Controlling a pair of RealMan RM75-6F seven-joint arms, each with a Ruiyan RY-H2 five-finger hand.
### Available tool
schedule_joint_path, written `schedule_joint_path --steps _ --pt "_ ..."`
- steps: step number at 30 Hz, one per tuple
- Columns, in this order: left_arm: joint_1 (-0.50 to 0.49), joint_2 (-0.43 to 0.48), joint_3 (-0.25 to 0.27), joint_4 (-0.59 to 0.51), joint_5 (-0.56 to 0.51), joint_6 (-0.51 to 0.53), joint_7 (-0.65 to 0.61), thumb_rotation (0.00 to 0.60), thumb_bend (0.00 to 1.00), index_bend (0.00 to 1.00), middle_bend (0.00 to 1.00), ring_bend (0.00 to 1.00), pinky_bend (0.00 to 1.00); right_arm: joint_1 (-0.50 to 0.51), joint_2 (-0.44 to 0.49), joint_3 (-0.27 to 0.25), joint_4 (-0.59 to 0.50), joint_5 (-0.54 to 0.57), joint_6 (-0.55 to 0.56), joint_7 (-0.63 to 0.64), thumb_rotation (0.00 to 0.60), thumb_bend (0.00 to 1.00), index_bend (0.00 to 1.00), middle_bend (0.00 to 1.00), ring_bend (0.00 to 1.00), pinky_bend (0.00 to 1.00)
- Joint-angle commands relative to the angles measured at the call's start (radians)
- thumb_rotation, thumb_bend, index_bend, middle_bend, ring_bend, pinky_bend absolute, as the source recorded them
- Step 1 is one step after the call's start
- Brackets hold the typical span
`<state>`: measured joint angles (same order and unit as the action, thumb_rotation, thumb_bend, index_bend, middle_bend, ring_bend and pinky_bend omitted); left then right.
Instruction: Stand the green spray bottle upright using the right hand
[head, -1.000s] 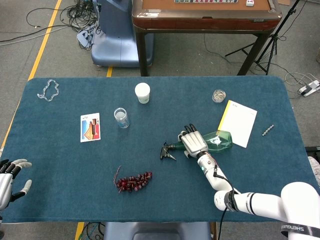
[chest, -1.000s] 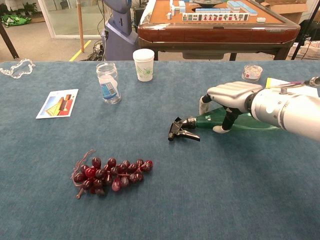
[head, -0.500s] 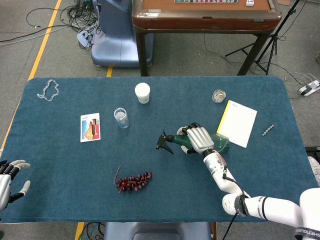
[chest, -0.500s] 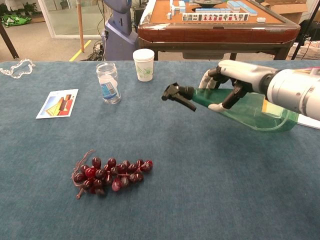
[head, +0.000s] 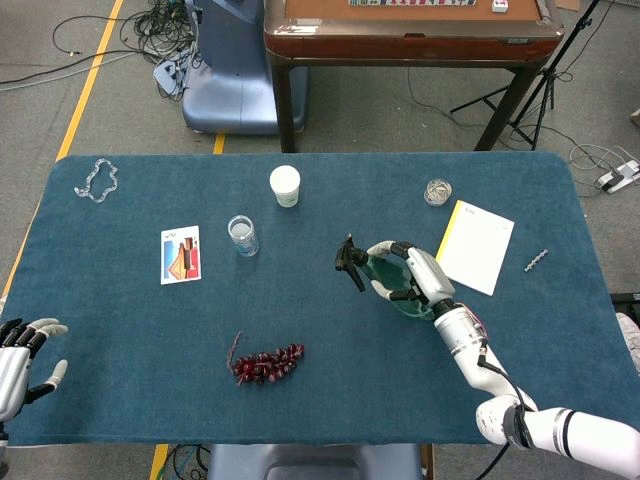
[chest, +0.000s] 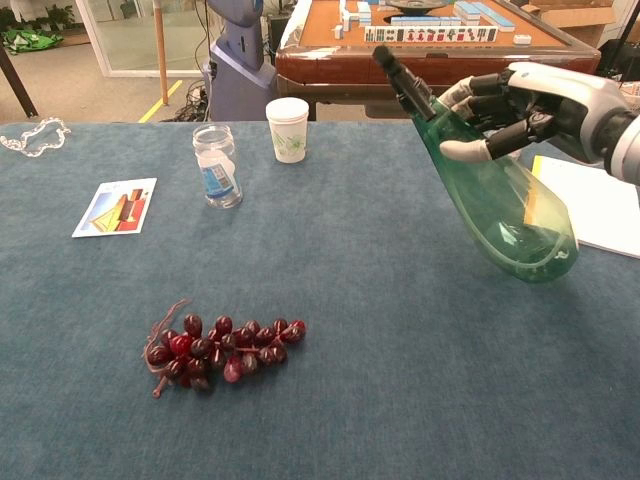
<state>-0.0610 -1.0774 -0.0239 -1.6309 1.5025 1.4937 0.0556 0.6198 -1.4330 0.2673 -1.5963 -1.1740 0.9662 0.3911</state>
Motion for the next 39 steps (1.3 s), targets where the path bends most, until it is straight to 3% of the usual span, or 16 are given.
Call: schedule_joint_path --steps 1,8,16,23,31,39 --pt "-0.001 0.001 0.0 -0.002 -0.003 -0.003 0.004 0.6 0.36 0.33 0.26 0.24 0.12 -0.045 -0.027 -0.002 0.088 -0.136 0.021 0.228 0.6 0.38 0.65 0.44 0.25 0.17" --pt "0.001 0.0 0.0 0.0 -0.011 -0.006 0.003 0.6 0.36 0.33 0.26 0.24 0.12 -0.04 -0.096 0.008 0.221 -0.218 0.074 0.469 0.6 0.34 0.65 0.43 0.25 0.17" --pt "0.001 -0.001 -0.002 0.005 -0.015 -0.007 -0.001 0.6 0.36 0.33 0.26 0.24 0.12 -0.008 -0.176 0.011 0.337 -0.279 0.133 0.595 0.6 0.3 0.65 0.43 0.25 0.17" --pt "0.002 0.0 -0.002 0.008 -0.019 -0.008 -0.003 0.6 0.36 0.33 0.26 0.24 0.12 0.014 -0.226 0.004 0.401 -0.296 0.155 0.665 0.6 0.27 0.65 0.43 0.25 0.17" --pt "0.005 0.003 -0.001 0.008 -0.016 -0.003 -0.006 0.6 0.36 0.33 0.26 0.24 0.12 0.014 -0.255 -0.023 0.452 -0.299 0.162 0.729 0.6 0.04 0.65 0.41 0.25 0.17" --pt "0.004 0.004 0.0 0.007 -0.013 -0.004 -0.006 0.6 0.36 0.33 0.26 0.24 0.12 -0.012 -0.238 -0.049 0.45 -0.311 0.202 0.737 0.6 0.01 0.63 0.4 0.25 0.17"
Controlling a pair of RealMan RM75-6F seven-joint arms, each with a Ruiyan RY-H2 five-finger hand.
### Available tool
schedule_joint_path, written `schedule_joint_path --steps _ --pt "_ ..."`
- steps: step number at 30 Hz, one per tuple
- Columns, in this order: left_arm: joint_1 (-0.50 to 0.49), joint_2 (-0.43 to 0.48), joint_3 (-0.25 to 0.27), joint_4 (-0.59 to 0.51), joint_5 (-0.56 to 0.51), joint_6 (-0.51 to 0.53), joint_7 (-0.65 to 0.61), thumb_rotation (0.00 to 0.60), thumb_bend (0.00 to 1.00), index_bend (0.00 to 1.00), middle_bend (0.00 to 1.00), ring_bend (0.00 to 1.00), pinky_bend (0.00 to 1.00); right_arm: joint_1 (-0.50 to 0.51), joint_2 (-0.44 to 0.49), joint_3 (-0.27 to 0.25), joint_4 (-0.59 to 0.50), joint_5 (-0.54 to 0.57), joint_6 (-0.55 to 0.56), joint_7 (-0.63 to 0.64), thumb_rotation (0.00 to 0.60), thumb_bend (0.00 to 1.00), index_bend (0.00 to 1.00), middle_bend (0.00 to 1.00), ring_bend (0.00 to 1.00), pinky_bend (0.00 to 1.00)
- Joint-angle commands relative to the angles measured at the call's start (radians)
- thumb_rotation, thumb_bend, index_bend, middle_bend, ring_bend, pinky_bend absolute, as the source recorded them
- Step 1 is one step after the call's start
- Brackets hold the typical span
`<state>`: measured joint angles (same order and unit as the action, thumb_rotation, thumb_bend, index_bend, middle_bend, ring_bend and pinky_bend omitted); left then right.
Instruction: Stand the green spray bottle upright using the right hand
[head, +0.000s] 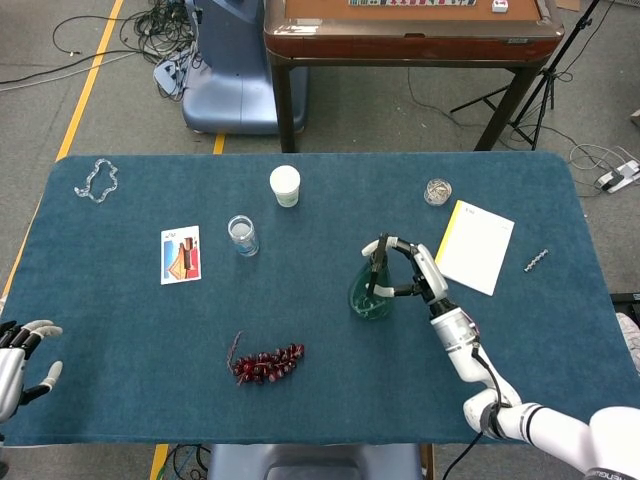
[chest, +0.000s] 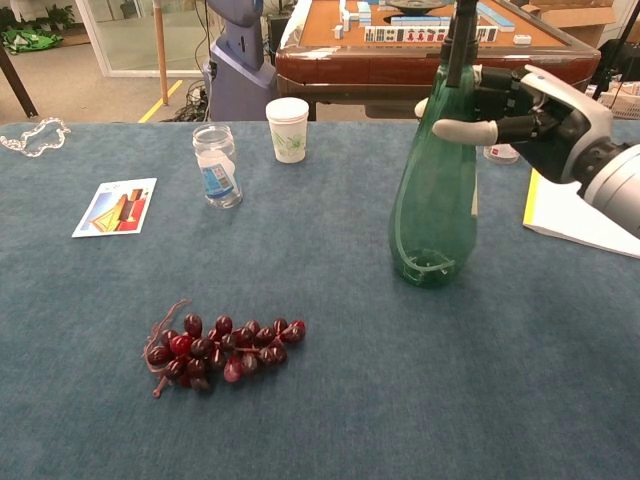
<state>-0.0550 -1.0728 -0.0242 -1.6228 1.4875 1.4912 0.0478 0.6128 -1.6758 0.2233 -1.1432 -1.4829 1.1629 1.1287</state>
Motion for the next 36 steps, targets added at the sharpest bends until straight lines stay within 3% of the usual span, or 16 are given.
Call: schedule_joint_path --steps 1,6,15,21,28,36 --pt "-0.003 -0.001 0.001 -0.003 0.005 -0.002 0.002 0.6 0.36 0.33 0.26 0.24 0.12 -0.009 0.01 -0.009 -0.006 -0.003 0.01 -0.003 0.6 0.01 0.62 0.39 0.25 0.17" --pt "-0.005 -0.002 0.0 -0.006 0.007 -0.003 0.006 0.6 0.36 0.33 0.26 0.24 0.12 -0.024 0.033 -0.018 -0.022 -0.007 0.028 -0.004 0.6 0.0 0.57 0.36 0.24 0.17" --pt "-0.006 0.004 -0.002 -0.021 0.011 0.002 0.02 0.6 0.36 0.33 0.26 0.24 0.12 -0.032 0.091 -0.036 -0.073 -0.024 0.033 -0.02 0.6 0.0 0.34 0.24 0.15 0.15" --pt "-0.005 0.007 -0.003 -0.025 0.01 0.005 0.022 0.6 0.36 0.33 0.26 0.24 0.12 -0.037 0.144 -0.05 -0.12 -0.038 0.038 -0.121 0.6 0.0 0.29 0.2 0.12 0.13" --pt "-0.012 0.009 -0.008 -0.023 0.007 -0.001 0.027 0.6 0.36 0.33 0.26 0.24 0.12 -0.071 0.239 -0.062 -0.218 -0.017 0.061 -0.469 0.6 0.0 0.28 0.2 0.12 0.13" --pt "-0.021 0.01 -0.013 -0.024 0.007 -0.009 0.03 0.6 0.36 0.33 0.26 0.24 0.12 -0.153 0.363 -0.067 -0.369 0.043 0.14 -0.9 0.6 0.0 0.28 0.27 0.12 0.13"
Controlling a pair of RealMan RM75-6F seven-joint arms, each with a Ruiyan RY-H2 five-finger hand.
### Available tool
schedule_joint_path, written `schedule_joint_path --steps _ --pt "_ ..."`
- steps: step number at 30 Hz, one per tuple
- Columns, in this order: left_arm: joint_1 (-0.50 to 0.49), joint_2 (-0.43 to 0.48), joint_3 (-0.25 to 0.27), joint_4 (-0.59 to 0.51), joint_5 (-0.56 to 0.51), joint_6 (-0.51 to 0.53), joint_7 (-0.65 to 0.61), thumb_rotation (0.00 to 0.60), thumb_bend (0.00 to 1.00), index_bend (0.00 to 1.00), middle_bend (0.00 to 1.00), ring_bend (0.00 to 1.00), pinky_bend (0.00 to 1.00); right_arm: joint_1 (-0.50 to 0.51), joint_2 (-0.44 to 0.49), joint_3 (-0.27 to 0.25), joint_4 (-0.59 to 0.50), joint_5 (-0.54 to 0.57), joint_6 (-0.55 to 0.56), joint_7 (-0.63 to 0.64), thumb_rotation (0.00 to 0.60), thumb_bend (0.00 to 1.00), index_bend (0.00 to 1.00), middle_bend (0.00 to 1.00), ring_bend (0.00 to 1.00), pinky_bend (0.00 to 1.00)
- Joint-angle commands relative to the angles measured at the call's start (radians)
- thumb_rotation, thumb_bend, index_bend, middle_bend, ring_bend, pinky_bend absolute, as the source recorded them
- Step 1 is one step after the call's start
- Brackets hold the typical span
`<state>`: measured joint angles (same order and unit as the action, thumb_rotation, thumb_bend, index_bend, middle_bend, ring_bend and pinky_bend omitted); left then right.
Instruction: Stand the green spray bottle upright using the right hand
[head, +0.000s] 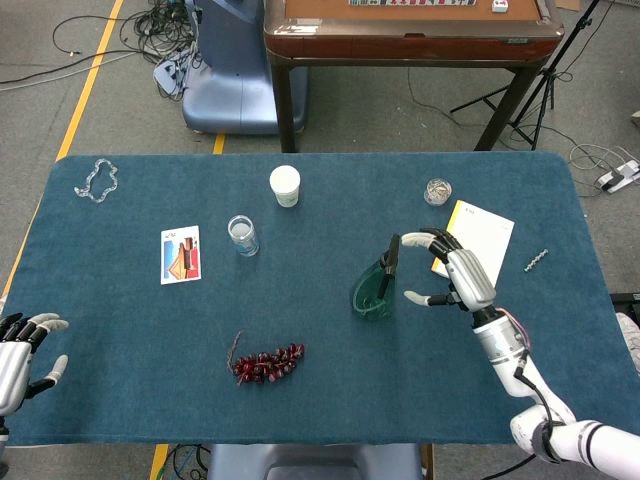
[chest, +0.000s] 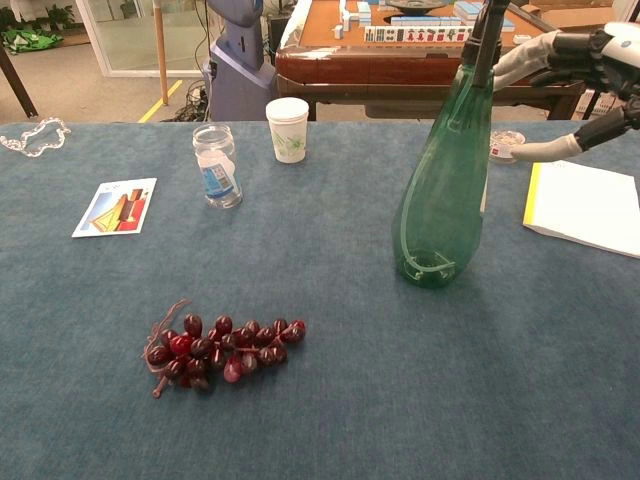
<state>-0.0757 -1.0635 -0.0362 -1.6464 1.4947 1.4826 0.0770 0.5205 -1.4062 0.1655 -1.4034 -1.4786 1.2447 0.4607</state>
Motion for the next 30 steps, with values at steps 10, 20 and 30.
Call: schedule_joint_path --steps 10,20,30 --pt "-0.009 -0.003 -0.002 -0.004 0.002 -0.006 0.007 0.6 0.36 0.33 0.26 0.24 0.12 -0.223 0.253 -0.083 -0.322 0.095 0.176 -0.5 0.6 0.09 0.28 0.27 0.12 0.13" --pt "-0.018 -0.006 0.0 -0.014 0.011 -0.012 0.018 0.6 0.36 0.33 0.26 0.24 0.12 -0.377 0.327 -0.16 -0.413 0.05 0.313 -0.566 0.6 0.08 0.28 0.27 0.12 0.13" --pt "-0.023 -0.01 0.0 -0.015 0.013 -0.015 0.021 0.6 0.36 0.33 0.26 0.24 0.12 -0.432 0.302 -0.185 -0.418 -0.018 0.341 -0.546 0.6 0.08 0.28 0.28 0.12 0.13"
